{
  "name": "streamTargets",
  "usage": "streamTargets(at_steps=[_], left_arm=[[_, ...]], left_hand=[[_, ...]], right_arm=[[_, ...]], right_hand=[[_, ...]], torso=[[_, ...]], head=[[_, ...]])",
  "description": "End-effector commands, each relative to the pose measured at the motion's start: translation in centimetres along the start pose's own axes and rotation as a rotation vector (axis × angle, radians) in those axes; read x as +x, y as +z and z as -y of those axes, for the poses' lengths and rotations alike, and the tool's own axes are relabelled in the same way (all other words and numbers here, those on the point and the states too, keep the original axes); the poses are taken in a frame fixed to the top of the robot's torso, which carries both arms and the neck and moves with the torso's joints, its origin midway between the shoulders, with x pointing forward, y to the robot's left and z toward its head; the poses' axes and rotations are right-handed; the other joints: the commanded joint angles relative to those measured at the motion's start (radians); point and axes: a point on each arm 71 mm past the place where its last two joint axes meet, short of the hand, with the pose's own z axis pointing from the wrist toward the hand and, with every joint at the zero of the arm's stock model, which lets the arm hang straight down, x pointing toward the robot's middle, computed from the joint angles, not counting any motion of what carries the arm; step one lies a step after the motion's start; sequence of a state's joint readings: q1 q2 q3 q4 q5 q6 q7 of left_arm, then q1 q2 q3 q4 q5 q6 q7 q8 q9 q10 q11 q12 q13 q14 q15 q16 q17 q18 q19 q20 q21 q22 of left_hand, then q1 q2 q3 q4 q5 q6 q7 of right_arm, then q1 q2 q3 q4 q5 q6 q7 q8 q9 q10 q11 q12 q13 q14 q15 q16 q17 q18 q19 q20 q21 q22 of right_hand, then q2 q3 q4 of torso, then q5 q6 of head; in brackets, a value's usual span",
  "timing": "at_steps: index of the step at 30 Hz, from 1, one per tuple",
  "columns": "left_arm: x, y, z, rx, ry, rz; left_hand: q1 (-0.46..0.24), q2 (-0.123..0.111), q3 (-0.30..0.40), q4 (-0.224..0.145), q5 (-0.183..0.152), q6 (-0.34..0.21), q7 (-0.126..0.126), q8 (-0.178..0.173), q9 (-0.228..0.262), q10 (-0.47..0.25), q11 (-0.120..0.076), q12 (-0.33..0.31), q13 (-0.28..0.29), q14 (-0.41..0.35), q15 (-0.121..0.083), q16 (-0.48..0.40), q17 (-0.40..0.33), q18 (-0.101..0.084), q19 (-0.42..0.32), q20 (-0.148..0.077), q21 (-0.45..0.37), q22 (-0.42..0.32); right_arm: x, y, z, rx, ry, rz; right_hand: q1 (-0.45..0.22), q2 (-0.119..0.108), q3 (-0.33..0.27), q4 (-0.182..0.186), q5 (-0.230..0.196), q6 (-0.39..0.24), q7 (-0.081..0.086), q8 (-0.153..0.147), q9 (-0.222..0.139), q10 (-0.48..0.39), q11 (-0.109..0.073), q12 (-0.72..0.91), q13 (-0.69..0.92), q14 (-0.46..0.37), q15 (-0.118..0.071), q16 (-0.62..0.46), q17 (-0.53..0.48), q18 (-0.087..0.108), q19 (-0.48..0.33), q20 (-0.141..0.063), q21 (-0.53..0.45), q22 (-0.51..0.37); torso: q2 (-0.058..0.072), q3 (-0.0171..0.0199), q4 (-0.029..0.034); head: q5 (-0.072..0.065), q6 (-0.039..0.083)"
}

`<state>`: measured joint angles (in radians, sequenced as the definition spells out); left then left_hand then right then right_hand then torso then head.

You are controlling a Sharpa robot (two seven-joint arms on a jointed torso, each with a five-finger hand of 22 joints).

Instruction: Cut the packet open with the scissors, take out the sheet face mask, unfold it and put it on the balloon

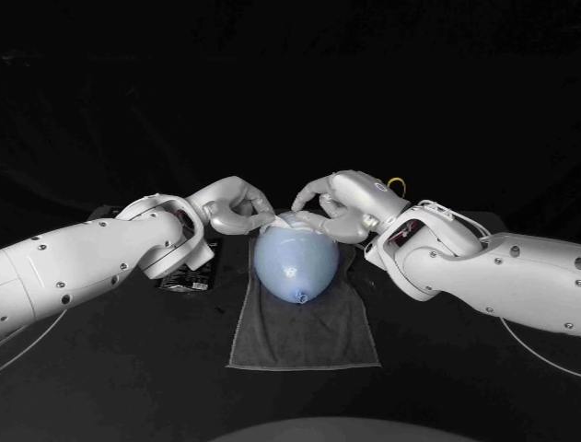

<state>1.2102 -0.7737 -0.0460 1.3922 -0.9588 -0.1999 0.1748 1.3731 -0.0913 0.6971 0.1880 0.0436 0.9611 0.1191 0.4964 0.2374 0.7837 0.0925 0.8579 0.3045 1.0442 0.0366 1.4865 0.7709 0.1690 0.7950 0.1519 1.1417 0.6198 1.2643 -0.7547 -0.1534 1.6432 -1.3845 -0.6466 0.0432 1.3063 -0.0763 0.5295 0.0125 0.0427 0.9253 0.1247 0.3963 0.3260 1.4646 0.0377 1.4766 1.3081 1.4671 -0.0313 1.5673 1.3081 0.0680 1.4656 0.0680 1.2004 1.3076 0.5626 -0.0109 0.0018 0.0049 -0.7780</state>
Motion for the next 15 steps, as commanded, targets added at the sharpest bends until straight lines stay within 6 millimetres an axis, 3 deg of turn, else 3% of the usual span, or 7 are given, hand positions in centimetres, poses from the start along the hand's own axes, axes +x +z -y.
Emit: streamTargets(at_steps=[1, 5, 15], left_arm=[[-0.7, 0.2, -0.3, -0.08, -0.136, 0.01], [-1.5, 0.3, -0.4, -0.115, -0.194, 0.02], [-2.1, 0.5, -0.6, -0.187, -0.258, -0.047]], left_hand=[[-0.04, -0.012, 0.056, -0.031, 0.005, 0.007, -0.011, 0.033, 0.125, 0.007, -0.009, 0.014, 0.003, 0.032, -0.004, 0.017, 0.036, 0.015, 0.004, -0.01, 0.016, 0.008], [-0.101, -0.024, 0.117, -0.081, 0.005, 0.006, -0.014, 0.043, 0.154, 0.011, -0.013, 0.029, 0.005, 0.05, -0.007, 0.03, 0.055, 0.015, 0.002, -0.014, 0.033, 0.018], [-0.176, -0.046, 0.209, -0.176, 0.006, 0.017, -0.018, 0.047, 0.188, 0.031, -0.024, 0.06, 0.006, 0.057, -0.018, 0.041, 0.048, 0.015, -0.007, -0.023, 0.064, 0.035]], right_arm=[[-0.1, 0.1, 0.2, 0.038, -0.018, 0.022], [0.1, 0.4, 0.3, 0.055, -0.022, 0.015], [0.6, 1.1, 0.5, 0.088, -0.032, -0.001]], right_hand=[[-0.003, -0.012, -0.005, -0.004, 0.006, 0.006, 0.0, -0.001, 0.0, 0.027, 0.006, -0.002, 0.168, 0.104, 0.007, 0.003, 0.263, -0.001, -0.003, 0.007, -0.002, 0.173], [-0.003, -0.012, -0.005, -0.005, 0.006, 0.007, 0.0, -0.001, 0.0, 0.027, 0.006, -0.002, 0.168, 0.104, 0.007, 0.003, 0.263, -0.001, -0.003, 0.007, -0.003, 0.172], [-0.008, -0.018, -0.008, -0.003, 0.006, 0.011, -0.001, 0.0, 0.0, 0.026, 0.006, -0.003, 0.167, 0.104, 0.006, 0.003, 0.263, 0.0, -0.004, 0.007, -0.008, 0.171]], torso=[[0.0, -0.0011, 0.0003], [0.0, -0.0012, 0.0013], [0.0, -0.0019, 0.001]], head=[[0.001, 0.0], [0.003, 0.002], [0.005, 0.002]])
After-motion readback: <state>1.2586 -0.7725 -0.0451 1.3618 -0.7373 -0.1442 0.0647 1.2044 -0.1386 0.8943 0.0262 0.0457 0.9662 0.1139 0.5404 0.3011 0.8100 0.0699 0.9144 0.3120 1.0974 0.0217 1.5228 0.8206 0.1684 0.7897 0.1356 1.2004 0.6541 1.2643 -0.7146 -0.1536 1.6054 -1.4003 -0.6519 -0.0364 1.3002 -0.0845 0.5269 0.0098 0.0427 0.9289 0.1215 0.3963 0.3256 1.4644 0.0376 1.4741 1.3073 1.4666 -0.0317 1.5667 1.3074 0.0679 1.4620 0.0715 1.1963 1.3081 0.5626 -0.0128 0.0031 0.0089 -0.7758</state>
